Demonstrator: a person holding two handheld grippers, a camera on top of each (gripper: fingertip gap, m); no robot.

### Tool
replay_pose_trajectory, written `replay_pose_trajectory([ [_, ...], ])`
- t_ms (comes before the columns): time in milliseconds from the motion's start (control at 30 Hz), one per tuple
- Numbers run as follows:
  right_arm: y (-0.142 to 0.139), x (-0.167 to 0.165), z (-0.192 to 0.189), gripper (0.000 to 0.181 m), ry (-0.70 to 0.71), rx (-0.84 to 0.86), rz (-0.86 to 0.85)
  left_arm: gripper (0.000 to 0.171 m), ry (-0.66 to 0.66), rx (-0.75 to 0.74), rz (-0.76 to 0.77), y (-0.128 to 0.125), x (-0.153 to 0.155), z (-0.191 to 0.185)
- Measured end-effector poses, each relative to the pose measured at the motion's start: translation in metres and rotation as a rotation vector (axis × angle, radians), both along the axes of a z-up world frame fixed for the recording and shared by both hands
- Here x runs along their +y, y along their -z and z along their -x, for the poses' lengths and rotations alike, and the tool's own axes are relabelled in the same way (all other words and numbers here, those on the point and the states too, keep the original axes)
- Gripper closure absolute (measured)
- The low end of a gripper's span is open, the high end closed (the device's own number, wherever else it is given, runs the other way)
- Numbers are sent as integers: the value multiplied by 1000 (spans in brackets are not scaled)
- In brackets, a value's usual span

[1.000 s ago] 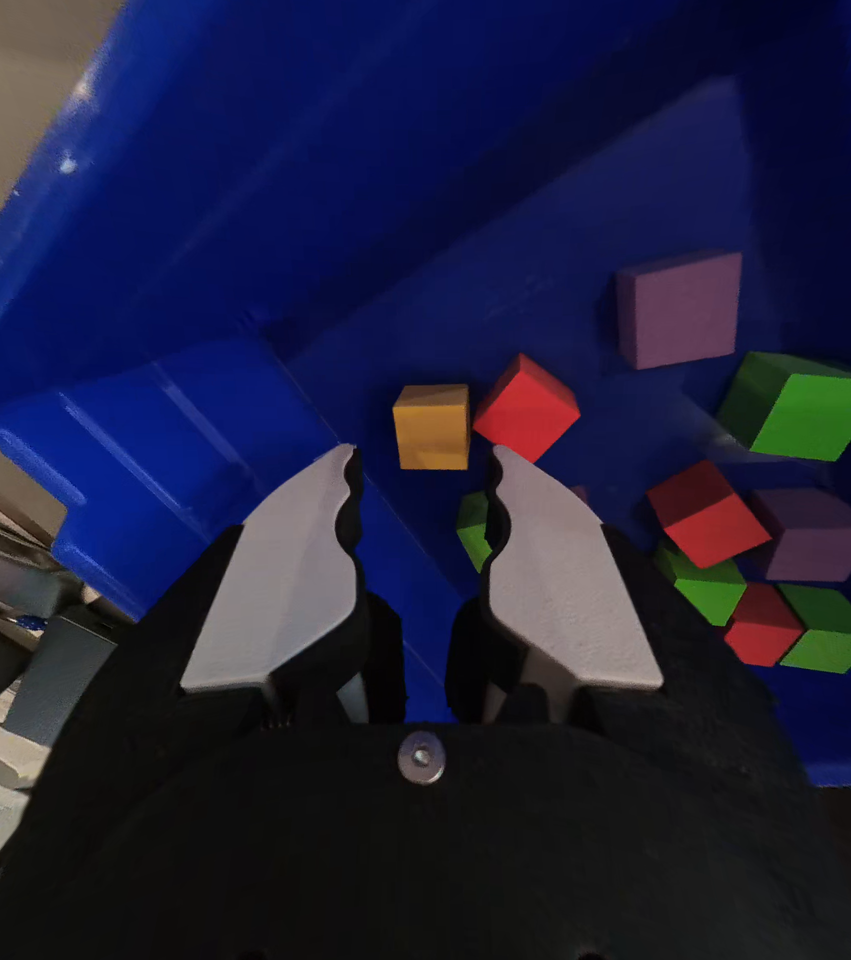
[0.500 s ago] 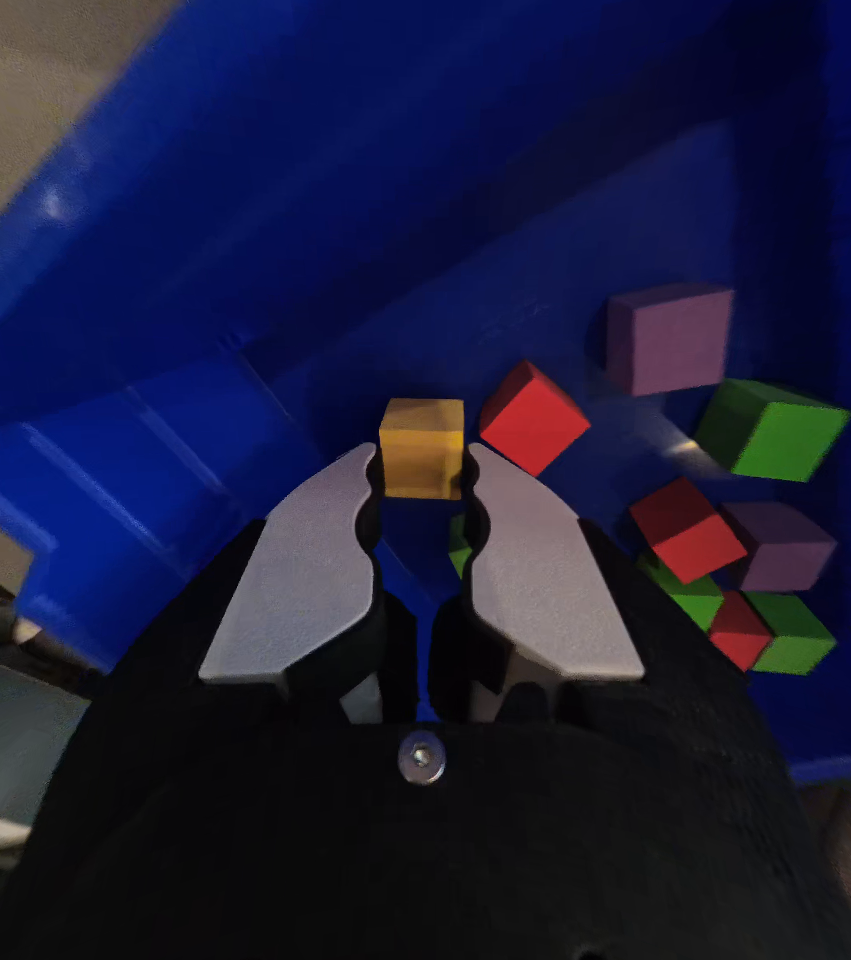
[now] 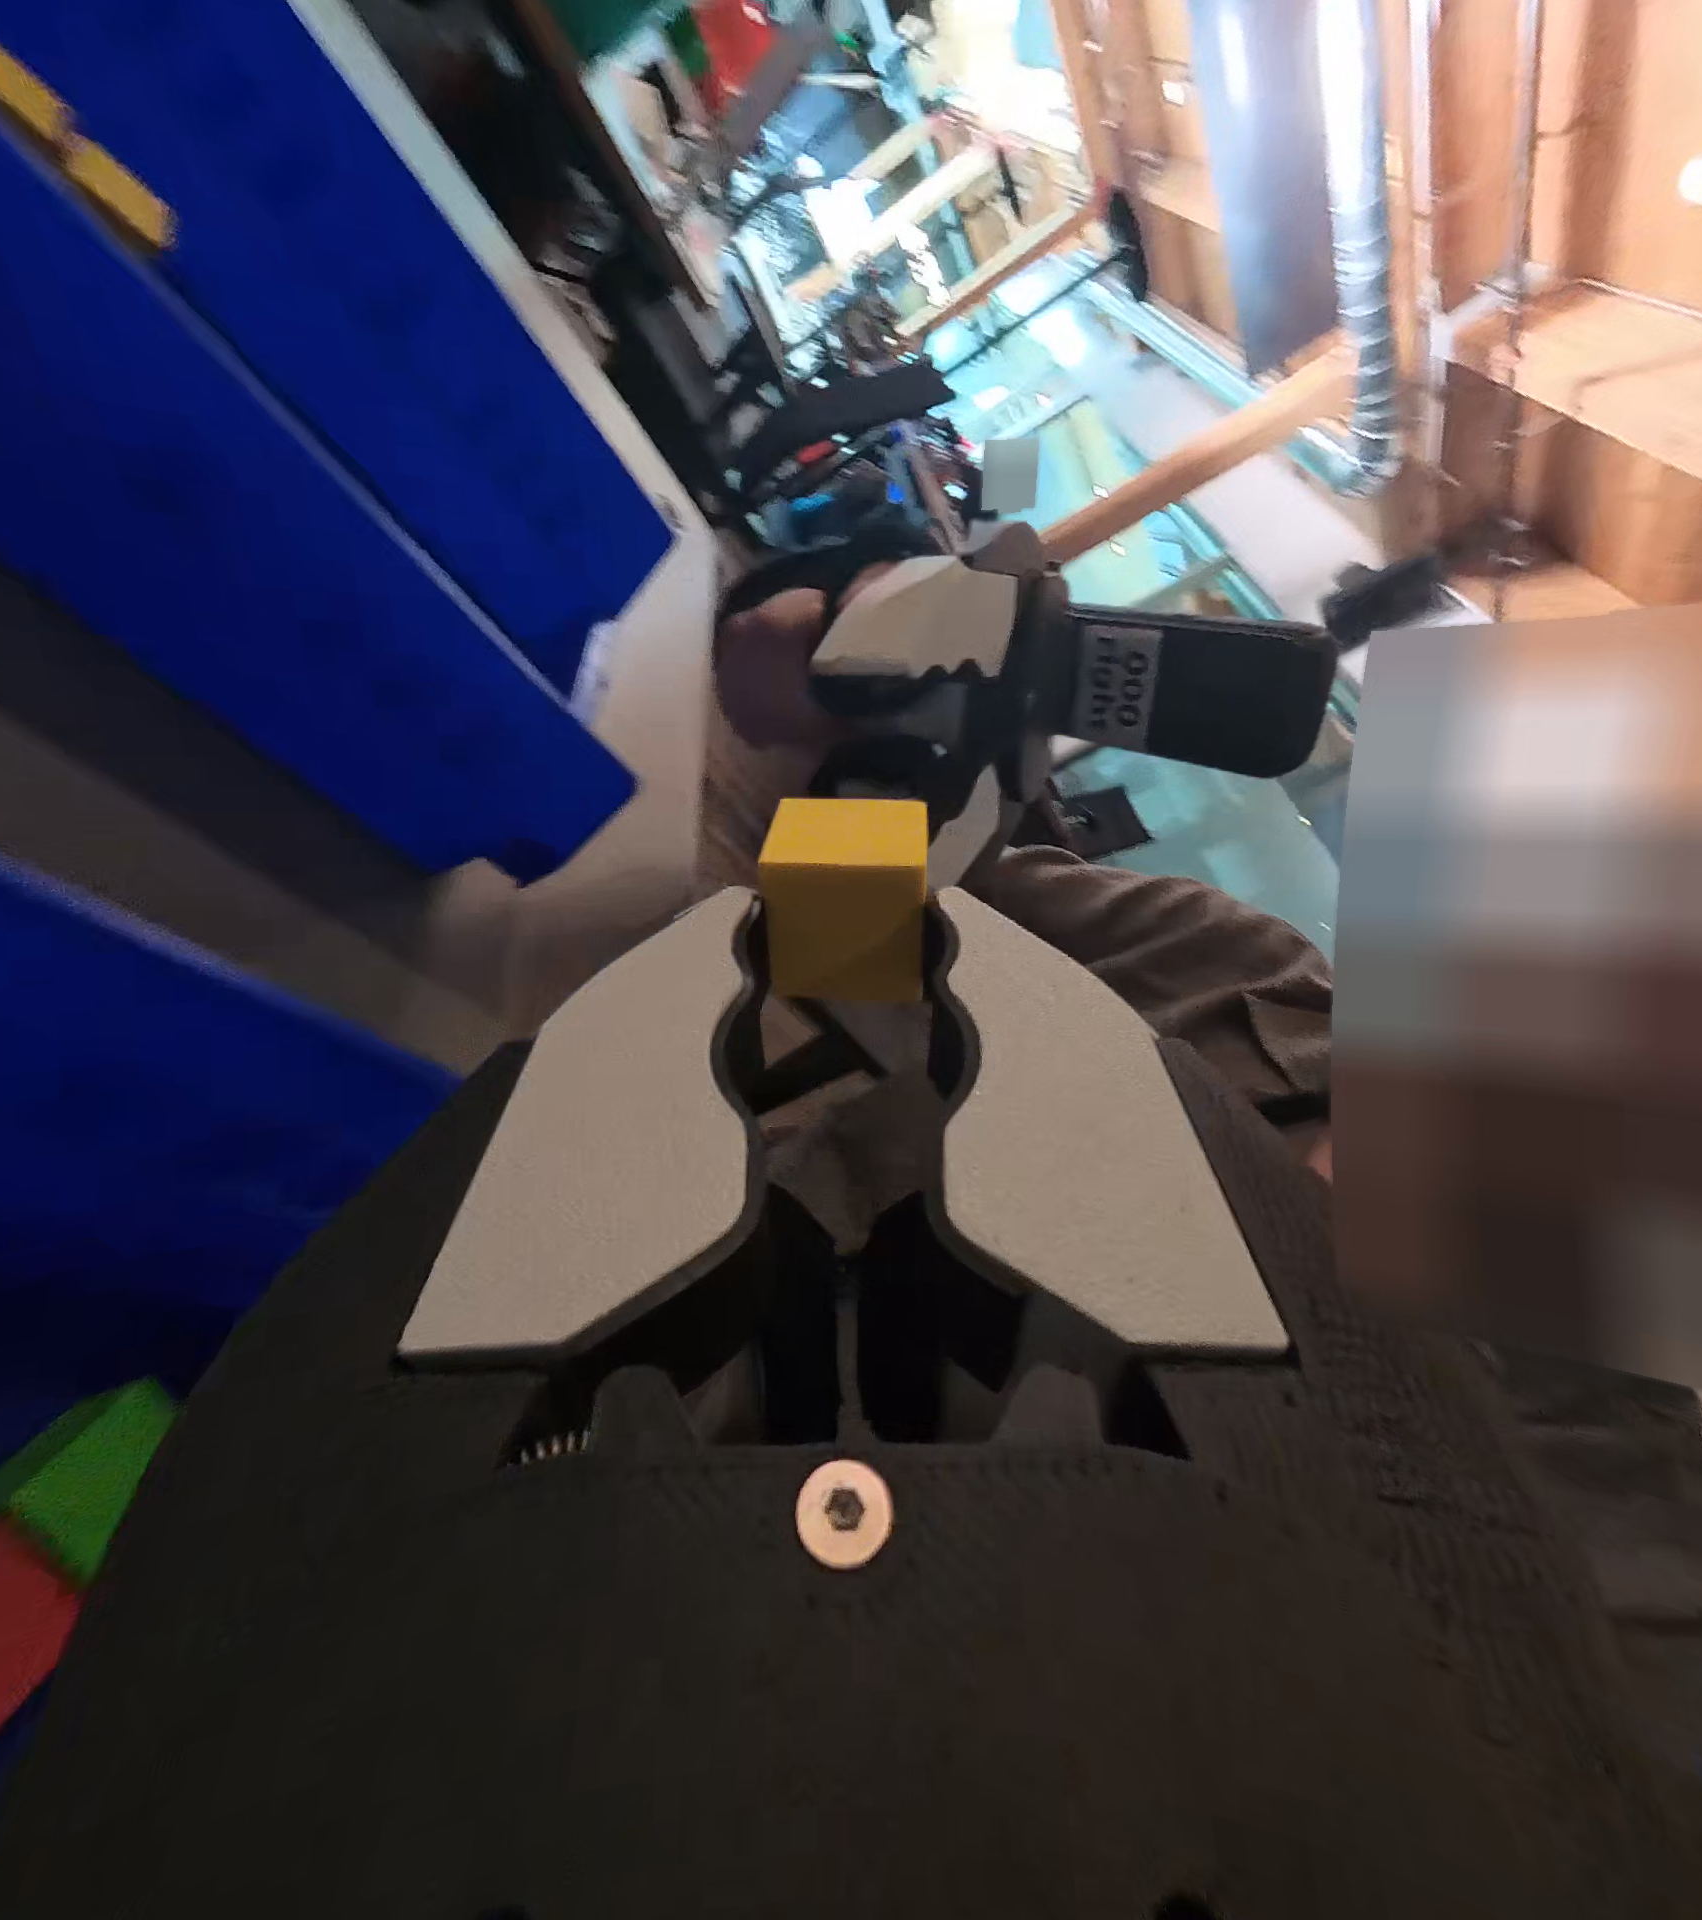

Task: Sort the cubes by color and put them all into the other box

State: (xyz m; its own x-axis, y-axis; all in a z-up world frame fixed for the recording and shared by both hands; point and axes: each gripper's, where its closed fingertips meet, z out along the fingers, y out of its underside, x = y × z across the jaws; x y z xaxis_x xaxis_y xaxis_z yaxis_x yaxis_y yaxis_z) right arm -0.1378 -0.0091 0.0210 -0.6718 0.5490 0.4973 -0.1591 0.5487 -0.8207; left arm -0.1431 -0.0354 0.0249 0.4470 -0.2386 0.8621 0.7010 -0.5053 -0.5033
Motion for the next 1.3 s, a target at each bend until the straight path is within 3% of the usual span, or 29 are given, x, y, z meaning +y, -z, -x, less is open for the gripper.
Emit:
replay_pose_trajectory([
  [133, -6, -24, 0, 139, -35, 34, -23, 143, 101, -35, -37, -7, 7, -24],
  [333, -8, -27, -4, 152, -18, 58, -53, 143, 166, -52, -68, -9, 12, -36],
  [433, -12, -16, -8, 153, 6, 85, -59, 136, 153, -71, -132, -16, 13, -34],
  [500, -16, 3, -9, 153, 44, 81, -76, 133, 75, -48, -181, -23, 12, -24],
  [567, -16, 41, -3, 153, 137, 53, -133, 151, -54, 67, -158, -20, 10, -10],
  [667, 9, 122, 17, 153, 335, -220, -213, 156, -266, 312, -72, -11, 0, 10],
  [733, 42, 180, 24, 153, 488, -497, -282, 153, -369, 406, -52, -12, -11, 15],
  [867, 99, 250, 27, 152, 646, -862, -429, 143, -582, 608, 25, -5, -33, 29],
  [1033, 143, 278, 35, 152, 813, -1085, -504, 140, -700, 780, 129, -11, -49, 40],
  [1133, 153, 278, 46, 152, 882, -1125, -445, 140, -723, 877, 170, -15, -55, 42],
  [1300, 166, 282, 52, 152, 935, -1188, -413, 140, -736, 915, 171, -21, -69, 42],
])
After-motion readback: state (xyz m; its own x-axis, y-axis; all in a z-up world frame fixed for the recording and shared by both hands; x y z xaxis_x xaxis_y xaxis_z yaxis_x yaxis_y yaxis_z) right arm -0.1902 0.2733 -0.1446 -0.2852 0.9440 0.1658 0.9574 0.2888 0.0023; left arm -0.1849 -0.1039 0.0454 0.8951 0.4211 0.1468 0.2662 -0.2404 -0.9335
